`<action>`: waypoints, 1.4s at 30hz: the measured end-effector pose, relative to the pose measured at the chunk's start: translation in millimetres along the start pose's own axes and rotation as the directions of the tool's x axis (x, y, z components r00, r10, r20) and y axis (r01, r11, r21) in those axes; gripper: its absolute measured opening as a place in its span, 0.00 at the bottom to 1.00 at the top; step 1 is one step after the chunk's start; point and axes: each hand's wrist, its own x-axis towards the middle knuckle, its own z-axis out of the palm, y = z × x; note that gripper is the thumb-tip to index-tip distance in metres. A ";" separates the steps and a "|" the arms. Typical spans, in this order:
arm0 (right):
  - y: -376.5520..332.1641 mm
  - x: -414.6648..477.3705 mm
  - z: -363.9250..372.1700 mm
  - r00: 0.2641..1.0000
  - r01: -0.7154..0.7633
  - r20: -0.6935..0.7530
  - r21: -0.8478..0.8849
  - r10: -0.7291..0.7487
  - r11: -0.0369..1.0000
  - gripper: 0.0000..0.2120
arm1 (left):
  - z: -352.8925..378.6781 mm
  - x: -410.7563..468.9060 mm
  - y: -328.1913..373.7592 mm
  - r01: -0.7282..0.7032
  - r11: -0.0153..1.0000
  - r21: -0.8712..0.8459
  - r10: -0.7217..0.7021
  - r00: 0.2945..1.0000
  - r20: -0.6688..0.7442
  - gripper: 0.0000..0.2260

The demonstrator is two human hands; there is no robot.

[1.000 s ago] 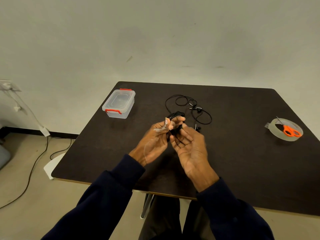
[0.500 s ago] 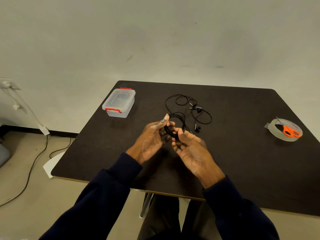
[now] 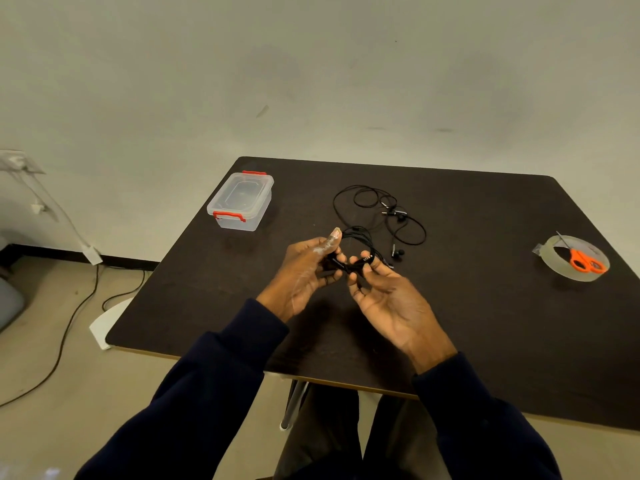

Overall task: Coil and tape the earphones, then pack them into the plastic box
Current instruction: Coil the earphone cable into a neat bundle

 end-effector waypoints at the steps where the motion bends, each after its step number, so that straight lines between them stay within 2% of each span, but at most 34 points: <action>1: -1.4 -0.6 -0.4 1.000 -0.008 -0.009 0.053 0.008 0.999 0.11 | 0.3 -0.1 0.0 -0.020 1.000 0.019 0.020 1.000 -0.007 0.12; 3: -4.2 -2.4 0.7 1.000 -0.006 -0.024 0.112 0.009 0.994 0.06 | 0.6 -1.1 -0.2 -0.044 0.998 0.034 0.045 0.999 -0.017 0.12; 5: -5.5 -2.9 4.3 0.999 0.022 -0.034 0.050 -0.021 0.998 0.04 | 2.2 -2.0 -1.2 -0.042 0.999 0.021 0.043 0.999 -0.017 0.12; 9: -1.9 4.1 1.8 0.987 0.125 -0.082 -0.169 -0.140 0.978 0.07 | 6.2 -2.8 -3.2 0.001 0.999 -0.051 -0.001 1.000 -0.001 0.12; 11: -1.6 5.7 -4.8 0.978 0.171 -0.084 -0.201 -0.191 0.965 0.06 | 5.6 -2.6 -3.5 0.018 0.995 -0.094 -0.016 1.000 0.023 0.11; 16: 1.1 5.4 -15.1 0.924 0.280 -0.159 -0.340 -0.348 0.898 0.13 | 4.4 -3.0 -8.6 0.026 0.988 -0.151 -0.021 0.999 0.037 0.11; 19: 4.5 6.3 -16.0 0.859 0.350 -0.184 -0.471 -0.478 0.810 0.12 | 8.6 -4.4 -14.2 0.031 0.984 -0.173 -0.028 0.999 0.020 0.10; 24: 10.2 12.9 -24.6 0.771 0.437 -0.112 -0.623 -0.626 0.649 0.11 | 14.0 -3.9 -21.8 0.031 0.974 -0.225 -0.039 0.999 -0.029 0.10; 29: 11.6 18.2 -34.2 0.649 0.541 0.066 -0.741 -0.758 0.399 0.06 | 14.7 -2.3 -20.0 0.049 0.959 -0.279 -0.076 0.993 -0.087 0.10; 32: 12.0 17.6 -39.2 0.590 0.538 0.124 -0.798 -0.798 0.274 0.07 | 13.4 -2.4 -16.4 0.055 0.937 -0.344 -0.091 0.992 -0.091 0.10; 35: 14.2 14.5 -43.5 0.624 0.567 0.112 -0.745 -0.773 0.350 0.06 | 13.0 -3.6 -17.3 0.043 0.926 -0.376 -0.087 0.991 -0.102 0.10; 38: 17.1 7.6 -50.6 0.668 0.549 0.104 -0.738 -0.737 0.393 0.04 | 13.4 -4.7 -20.7 0.050 0.940 -0.338 -0.083 0.993 -0.084 0.11; 40: 17.1 1.6 -55.4 0.700 0.512 0.109 -0.766 -0.706 0.389 0.04 | 11.7 -5.8 -20.5 0.045 0.956 -0.292 -0.064 0.996 -0.058 0.12; 42: 11.8 -2.6 -58.9 0.736 0.467 0.146 -0.816 -0.661 0.340 0.05 | 8.7 -7.6 -18.0 0.035 0.975 -0.218 -0.036 0.999 0.000 0.12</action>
